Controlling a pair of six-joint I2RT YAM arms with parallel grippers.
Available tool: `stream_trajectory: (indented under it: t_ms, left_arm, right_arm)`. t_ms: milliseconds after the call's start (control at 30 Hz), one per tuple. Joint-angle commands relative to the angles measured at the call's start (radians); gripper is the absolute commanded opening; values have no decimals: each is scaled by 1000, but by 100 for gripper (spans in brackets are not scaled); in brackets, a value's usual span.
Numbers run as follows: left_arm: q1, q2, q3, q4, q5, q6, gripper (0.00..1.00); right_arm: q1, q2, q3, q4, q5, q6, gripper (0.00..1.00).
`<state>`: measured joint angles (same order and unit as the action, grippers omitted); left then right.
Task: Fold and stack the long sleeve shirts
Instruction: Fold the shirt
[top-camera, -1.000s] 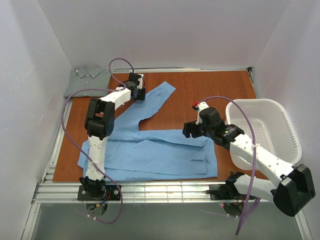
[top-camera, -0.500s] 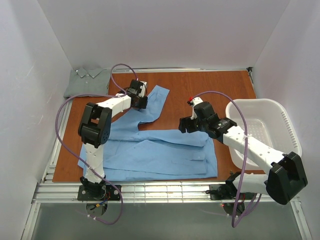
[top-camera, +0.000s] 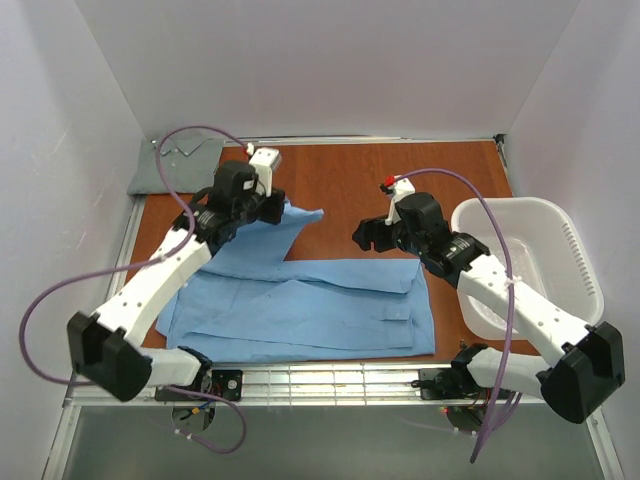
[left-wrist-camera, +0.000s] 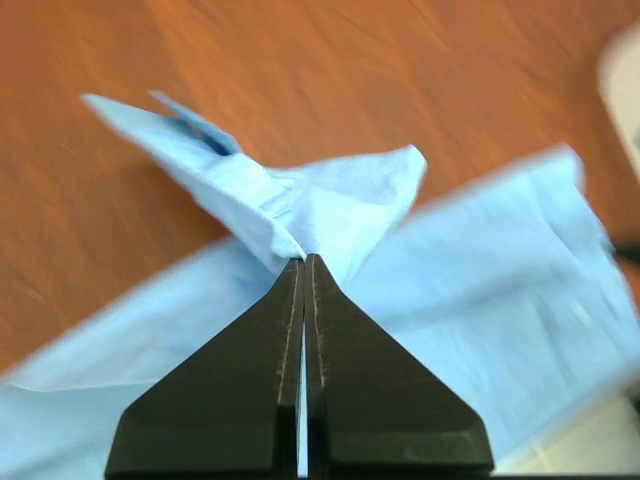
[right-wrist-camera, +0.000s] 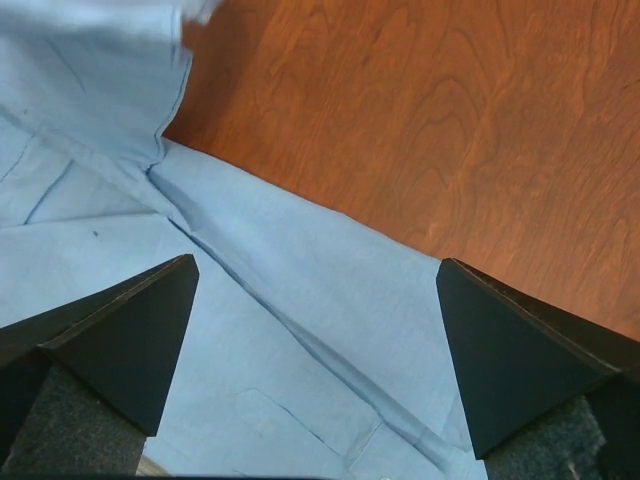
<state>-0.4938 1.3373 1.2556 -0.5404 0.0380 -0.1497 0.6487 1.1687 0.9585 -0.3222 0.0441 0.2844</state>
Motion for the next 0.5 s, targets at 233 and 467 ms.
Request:
stream_trajectory:
  t_ms: [233,467]
  left_arm:
    - [-19,-432,-289,-302,626,-154,0]
    - [-19,-581,-389,-325,871,-169,31]
  right_arm:
    - [5,-109,-110,71,-216,-47,89]
    - [6,-3,-101,45,-322,-88,87]
